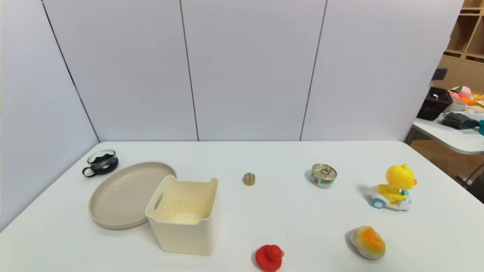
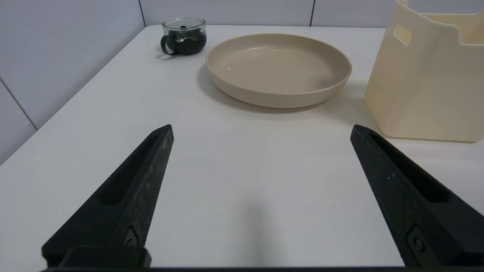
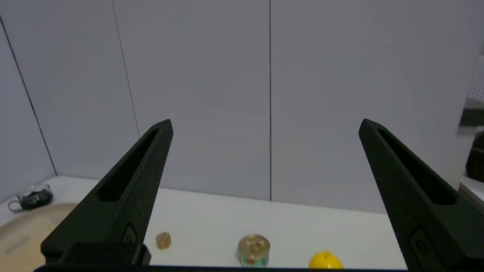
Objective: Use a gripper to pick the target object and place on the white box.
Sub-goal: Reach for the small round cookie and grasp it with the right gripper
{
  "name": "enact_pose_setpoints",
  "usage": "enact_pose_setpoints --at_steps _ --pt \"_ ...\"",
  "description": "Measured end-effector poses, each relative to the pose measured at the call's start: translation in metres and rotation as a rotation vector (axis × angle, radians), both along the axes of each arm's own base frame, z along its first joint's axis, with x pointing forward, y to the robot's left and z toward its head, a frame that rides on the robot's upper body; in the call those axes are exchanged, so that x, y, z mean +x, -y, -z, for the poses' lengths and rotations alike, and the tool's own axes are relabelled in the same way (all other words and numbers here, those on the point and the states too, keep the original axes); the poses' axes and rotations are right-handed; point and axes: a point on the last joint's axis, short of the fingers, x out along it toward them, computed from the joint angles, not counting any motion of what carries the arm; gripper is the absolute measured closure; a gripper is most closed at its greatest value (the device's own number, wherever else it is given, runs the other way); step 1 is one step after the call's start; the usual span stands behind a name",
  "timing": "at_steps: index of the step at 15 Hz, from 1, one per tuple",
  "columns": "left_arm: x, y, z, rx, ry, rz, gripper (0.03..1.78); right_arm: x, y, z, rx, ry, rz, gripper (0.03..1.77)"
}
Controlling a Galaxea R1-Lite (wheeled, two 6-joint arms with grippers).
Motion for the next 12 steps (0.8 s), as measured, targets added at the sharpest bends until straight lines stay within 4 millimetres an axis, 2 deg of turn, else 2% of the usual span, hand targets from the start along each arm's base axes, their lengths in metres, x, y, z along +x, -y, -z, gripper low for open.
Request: enact_pose_setpoints --at_steps 3,5,6,8,10,12 --pt "0.0 0.0 0.0 0.0 0.0 0.0 0.12 0.05 -0.013 -0.048 0.006 0.052 -0.065 0.1" --pt "0.0 0.0 0.0 0.0 0.0 0.0 0.12 0.086 -0.023 -0.061 -0.027 0.084 -0.141 0.1" --pt "0.0 0.0 0.0 0.0 0.0 0.0 0.12 0.107 -0.03 -0.06 -0.059 0.075 -0.183 0.1" --pt "0.0 0.0 0.0 0.0 0.0 0.0 0.12 0.143 -0.049 -0.049 -0.111 0.023 -0.27 0.1" --pt "0.0 0.0 0.0 0.0 0.0 0.0 0.12 0.172 -0.073 -0.026 -0.16 -0.068 -0.392 0.1" --pt "0.0 0.0 0.0 0.0 0.0 0.0 0.12 0.194 -0.091 0.01 -0.247 -0.214 -0.541 0.1"
